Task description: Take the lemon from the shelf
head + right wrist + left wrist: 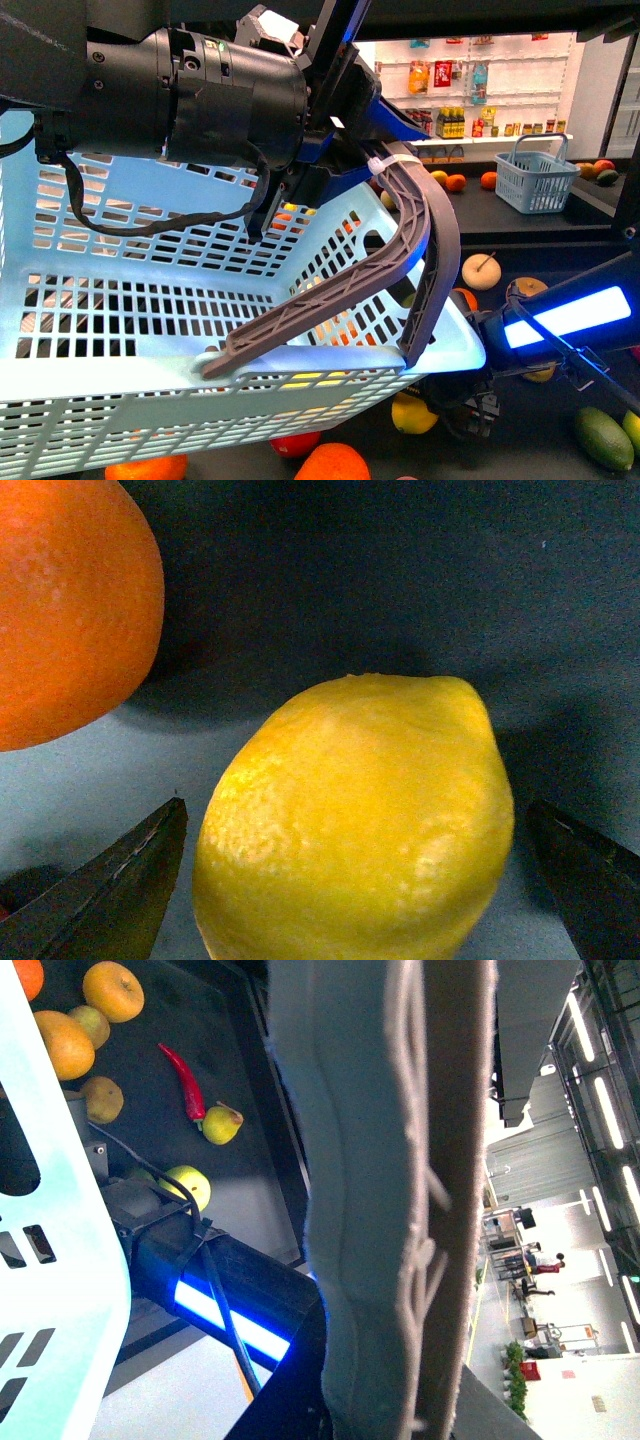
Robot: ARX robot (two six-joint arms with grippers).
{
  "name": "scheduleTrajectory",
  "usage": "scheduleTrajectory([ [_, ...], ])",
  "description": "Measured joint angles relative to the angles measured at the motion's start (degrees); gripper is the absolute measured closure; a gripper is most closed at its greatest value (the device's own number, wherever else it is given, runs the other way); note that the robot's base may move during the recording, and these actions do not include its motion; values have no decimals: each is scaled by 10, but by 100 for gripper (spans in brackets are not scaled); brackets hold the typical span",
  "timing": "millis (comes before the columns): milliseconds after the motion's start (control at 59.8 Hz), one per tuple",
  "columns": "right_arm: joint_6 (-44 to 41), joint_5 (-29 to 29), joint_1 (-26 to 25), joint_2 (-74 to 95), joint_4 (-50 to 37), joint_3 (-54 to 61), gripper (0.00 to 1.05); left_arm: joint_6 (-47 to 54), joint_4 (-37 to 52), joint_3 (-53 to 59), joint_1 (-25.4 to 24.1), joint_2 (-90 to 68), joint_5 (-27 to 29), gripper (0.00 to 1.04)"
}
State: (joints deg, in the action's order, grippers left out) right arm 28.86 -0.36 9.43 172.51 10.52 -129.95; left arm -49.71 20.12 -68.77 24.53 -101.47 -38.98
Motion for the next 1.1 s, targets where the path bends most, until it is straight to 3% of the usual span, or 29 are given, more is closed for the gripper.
scheduleTrajectory([
  [134,4,3,2,21,18,-38,4,0,0,0,0,0,0,95],
  [368,5,3,3,30,21,-47,34,0,0,0,0,0,0,95],
  [535,6,9,0,1,-7,12,34,0,0,0,0,0,-1,95],
  [770,-1,24,-27,-99,-76,197,34,0,0,0,0,0,-1,95],
  [1104,-41,37,-137,-306,-168,423,35,0,0,0,0,0,0,95],
])
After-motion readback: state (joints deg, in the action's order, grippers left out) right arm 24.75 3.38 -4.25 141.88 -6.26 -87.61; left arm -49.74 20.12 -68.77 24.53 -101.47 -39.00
